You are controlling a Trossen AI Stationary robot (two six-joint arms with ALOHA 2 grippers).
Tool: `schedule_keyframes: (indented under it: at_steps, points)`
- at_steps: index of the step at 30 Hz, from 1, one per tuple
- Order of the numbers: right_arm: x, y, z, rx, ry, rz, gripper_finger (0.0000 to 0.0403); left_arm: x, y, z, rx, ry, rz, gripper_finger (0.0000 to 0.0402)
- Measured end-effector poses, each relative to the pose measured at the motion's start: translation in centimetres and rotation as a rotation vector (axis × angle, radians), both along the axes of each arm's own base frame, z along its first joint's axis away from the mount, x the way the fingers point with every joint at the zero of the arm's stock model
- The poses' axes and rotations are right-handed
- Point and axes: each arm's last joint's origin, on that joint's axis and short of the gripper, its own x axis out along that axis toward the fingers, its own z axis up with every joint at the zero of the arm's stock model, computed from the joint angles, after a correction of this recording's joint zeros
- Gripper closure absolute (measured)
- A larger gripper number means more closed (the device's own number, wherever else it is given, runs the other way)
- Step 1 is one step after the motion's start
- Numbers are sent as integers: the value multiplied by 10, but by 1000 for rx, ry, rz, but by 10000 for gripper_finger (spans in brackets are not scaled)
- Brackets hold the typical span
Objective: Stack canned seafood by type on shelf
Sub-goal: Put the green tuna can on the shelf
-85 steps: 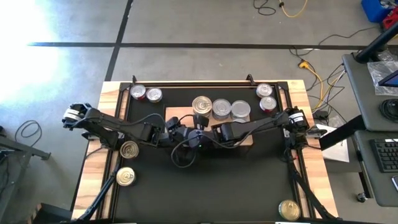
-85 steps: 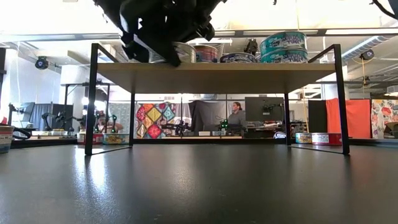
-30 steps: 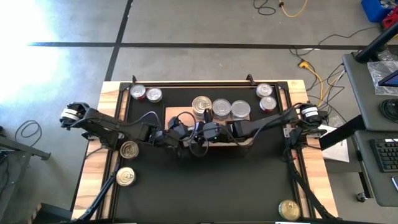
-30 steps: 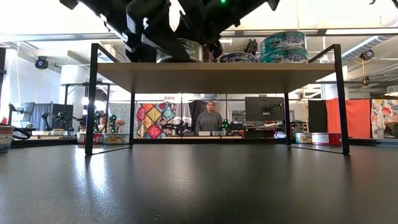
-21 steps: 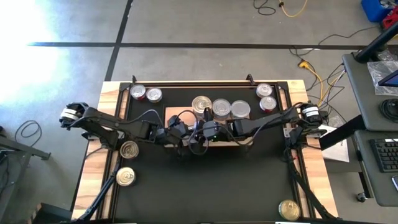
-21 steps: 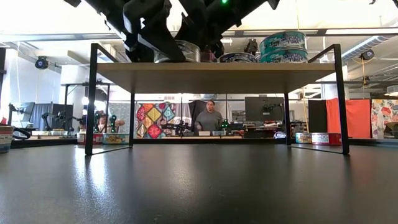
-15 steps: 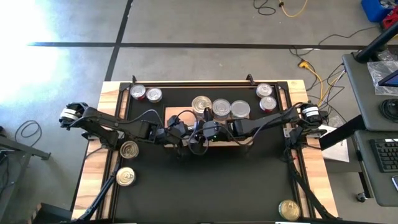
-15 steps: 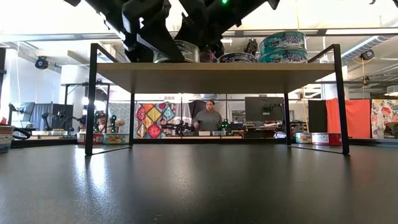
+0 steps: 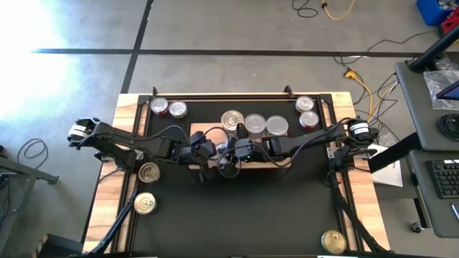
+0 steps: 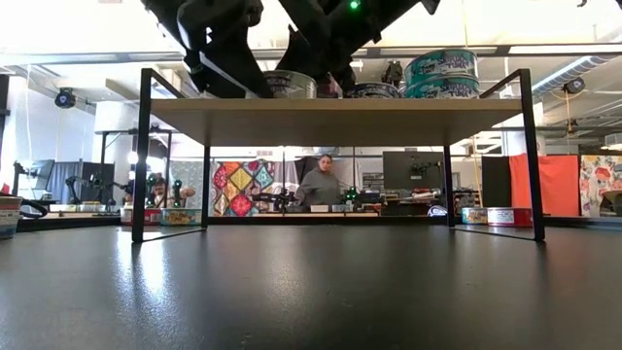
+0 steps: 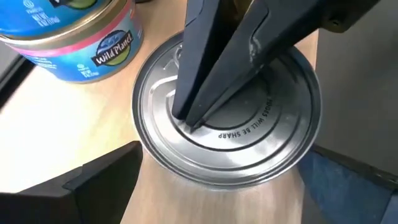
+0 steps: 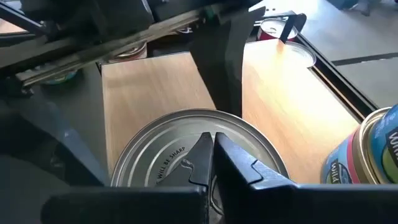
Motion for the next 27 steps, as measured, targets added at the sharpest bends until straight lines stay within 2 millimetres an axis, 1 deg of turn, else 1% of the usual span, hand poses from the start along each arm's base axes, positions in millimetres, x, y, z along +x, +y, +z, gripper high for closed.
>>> schedule_keyframes:
  at_steps: [4,7,9,13,17,20,23,27]
  points:
    - [0,0,0,2,-1,0,390,-1,1,-1,36,31,-31,2]
    - [0,0,0,0,1,5,390,-3,1,1,24,24,-17,2]
    - [0,0,0,-1,1,6,390,-4,0,6,17,12,-14,2]
    - [0,0,0,0,5,8,390,-10,0,17,27,44,-18,2]
    - [0,0,0,1,5,10,390,-17,-1,40,22,67,-12,2]
    - [0,0,0,0,5,11,390,-21,-5,57,21,85,-26,2]
    - [0,0,1,1,0,11,390,-22,-14,78,10,46,-53,2]
    - [-1,1,11,5,-13,18,390,-23,-27,104,7,-43,-79,5]
